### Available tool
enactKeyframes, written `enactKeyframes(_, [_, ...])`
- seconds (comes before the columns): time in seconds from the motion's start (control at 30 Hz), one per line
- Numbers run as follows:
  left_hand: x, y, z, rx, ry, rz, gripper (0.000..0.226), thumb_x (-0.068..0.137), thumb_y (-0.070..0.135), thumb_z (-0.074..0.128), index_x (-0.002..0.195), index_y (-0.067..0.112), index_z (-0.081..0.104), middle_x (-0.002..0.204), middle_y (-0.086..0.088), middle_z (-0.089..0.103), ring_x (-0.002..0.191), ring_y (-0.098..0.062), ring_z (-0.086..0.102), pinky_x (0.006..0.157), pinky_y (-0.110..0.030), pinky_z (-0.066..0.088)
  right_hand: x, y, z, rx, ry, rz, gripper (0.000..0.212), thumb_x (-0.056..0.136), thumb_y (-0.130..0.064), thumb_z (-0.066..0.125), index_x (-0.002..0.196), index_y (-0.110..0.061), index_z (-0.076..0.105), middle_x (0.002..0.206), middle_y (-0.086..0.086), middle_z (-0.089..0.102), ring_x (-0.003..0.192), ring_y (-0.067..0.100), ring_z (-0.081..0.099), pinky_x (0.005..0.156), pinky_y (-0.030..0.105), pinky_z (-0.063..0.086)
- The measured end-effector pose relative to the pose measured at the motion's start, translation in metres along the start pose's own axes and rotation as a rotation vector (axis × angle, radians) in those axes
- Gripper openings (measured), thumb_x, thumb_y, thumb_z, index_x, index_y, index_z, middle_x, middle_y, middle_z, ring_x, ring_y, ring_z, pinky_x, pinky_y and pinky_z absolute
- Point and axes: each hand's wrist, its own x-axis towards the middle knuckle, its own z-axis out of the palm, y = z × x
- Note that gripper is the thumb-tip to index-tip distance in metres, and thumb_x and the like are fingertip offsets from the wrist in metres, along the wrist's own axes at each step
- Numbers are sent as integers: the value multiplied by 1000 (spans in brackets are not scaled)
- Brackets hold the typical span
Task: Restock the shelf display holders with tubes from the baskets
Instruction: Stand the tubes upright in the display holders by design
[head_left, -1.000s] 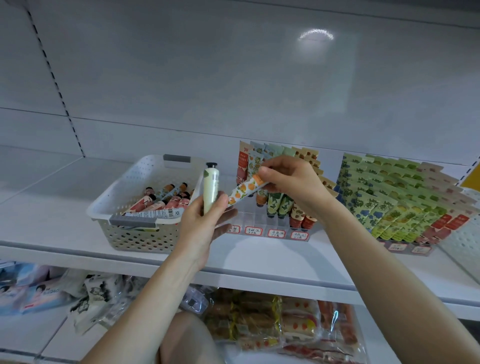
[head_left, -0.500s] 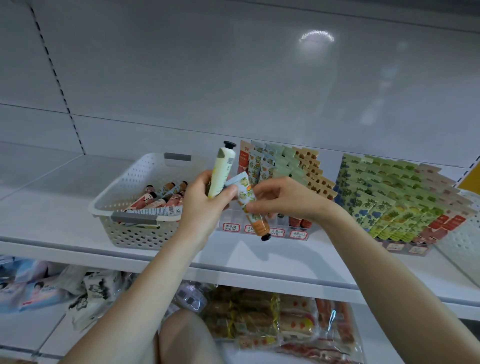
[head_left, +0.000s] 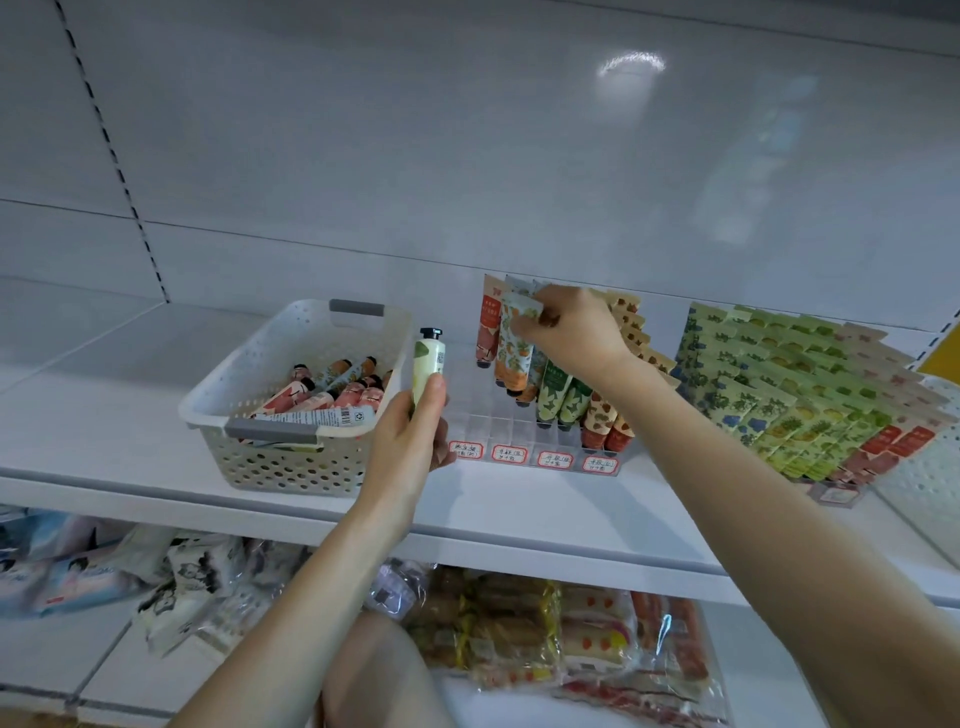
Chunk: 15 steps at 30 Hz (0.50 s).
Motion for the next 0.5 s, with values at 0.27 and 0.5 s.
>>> enactKeyframes(0.27, [0,-7,-2,26,4,-8,27,94,39,44,85,15,54,58,3,44,53,-9,42,65,-26,49,0,-8,15,-371,60,-79,28,92,-29,50,112,-11,58,93,8,64,93,27,58,82,31,40])
enactKeyframes(0.5, [3,-9,-3,42,15,-19,27,95,39,43,84,16,52,59,2,44,55,-9,43,66,-26,49,6,-10,17,-506,49,-81,28,96,-27,42,93,-9,64,87,7,61,102,27,50,84,32,36])
